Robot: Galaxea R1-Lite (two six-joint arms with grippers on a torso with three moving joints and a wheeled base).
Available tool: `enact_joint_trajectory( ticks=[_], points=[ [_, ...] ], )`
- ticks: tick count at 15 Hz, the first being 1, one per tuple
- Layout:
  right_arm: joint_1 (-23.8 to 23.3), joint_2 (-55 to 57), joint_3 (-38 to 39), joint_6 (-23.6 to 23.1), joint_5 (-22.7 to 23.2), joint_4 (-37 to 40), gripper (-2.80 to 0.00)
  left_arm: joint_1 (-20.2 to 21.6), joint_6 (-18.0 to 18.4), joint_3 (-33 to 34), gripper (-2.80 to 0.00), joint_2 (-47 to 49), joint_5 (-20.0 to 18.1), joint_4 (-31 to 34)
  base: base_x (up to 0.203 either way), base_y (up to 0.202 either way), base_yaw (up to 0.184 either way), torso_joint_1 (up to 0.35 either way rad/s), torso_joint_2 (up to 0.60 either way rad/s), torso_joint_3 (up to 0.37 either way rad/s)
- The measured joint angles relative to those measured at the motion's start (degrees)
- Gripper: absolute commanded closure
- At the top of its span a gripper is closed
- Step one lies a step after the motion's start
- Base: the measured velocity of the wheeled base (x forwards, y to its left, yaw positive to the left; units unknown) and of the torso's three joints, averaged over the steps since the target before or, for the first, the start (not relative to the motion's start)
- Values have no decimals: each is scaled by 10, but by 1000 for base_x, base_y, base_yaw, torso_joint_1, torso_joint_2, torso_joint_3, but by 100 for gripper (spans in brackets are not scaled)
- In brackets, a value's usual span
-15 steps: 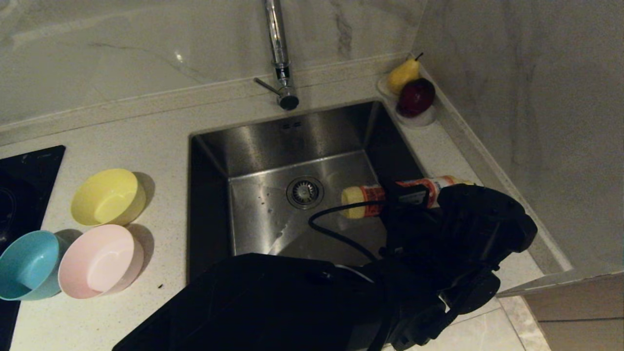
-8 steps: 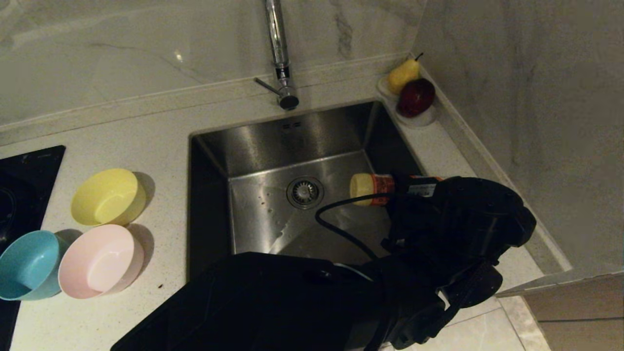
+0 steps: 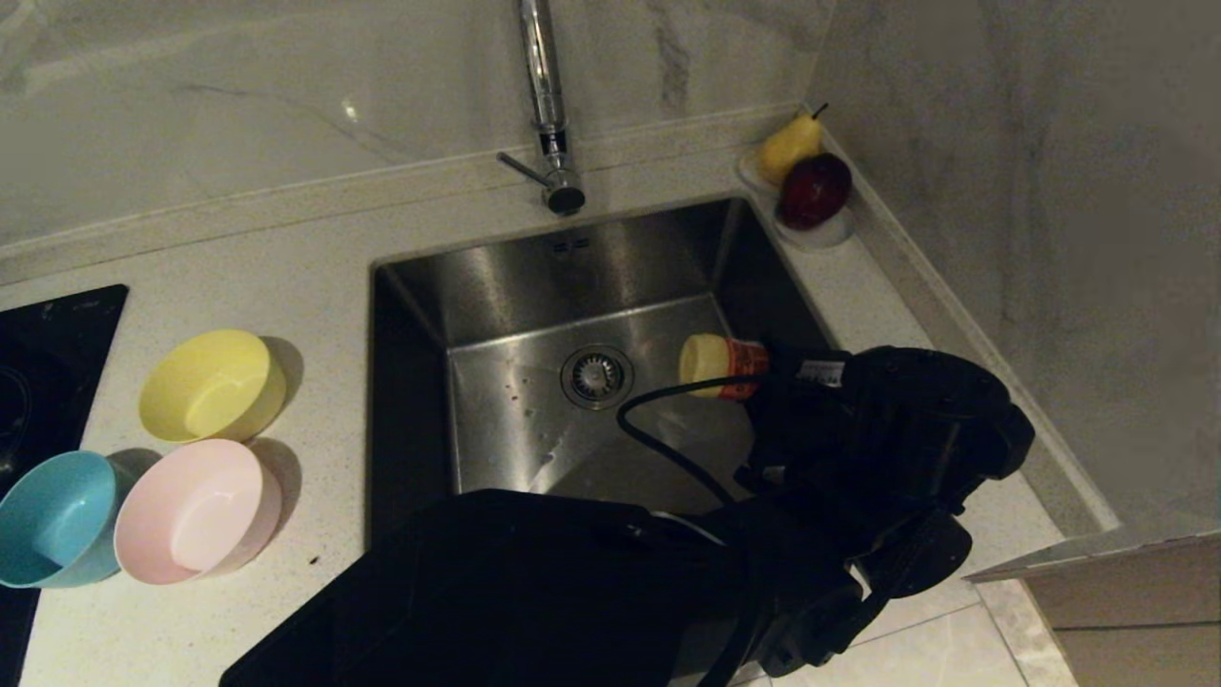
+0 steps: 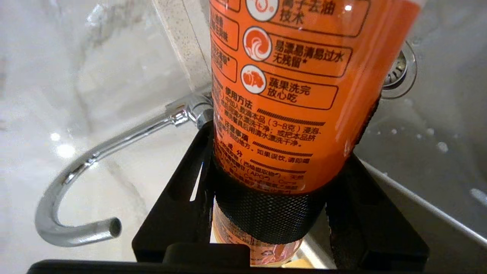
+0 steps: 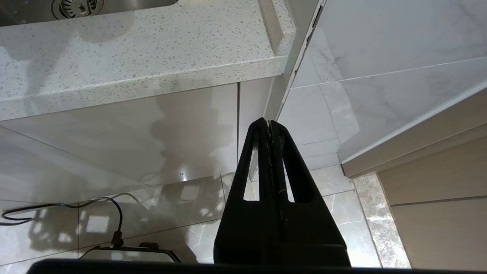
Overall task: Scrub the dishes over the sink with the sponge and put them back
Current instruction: Squeeze it onto the sponge
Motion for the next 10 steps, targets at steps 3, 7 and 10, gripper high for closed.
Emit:
enact_joint_trajectory(
  ticks=[3,7,10],
  points=[
    [0,0,0,0,0,0,0,0,3,0,0,3,0,2,0,0,0,0,0,0],
    [0,0,0,0,0,0,0,1,3,0,0,5,0,3,0,0,0,0,0,0],
    [0,0,0,0,0,0,0,1,2,0,0,6,0,-2,0,0,0,0,0,0]
  ],
)
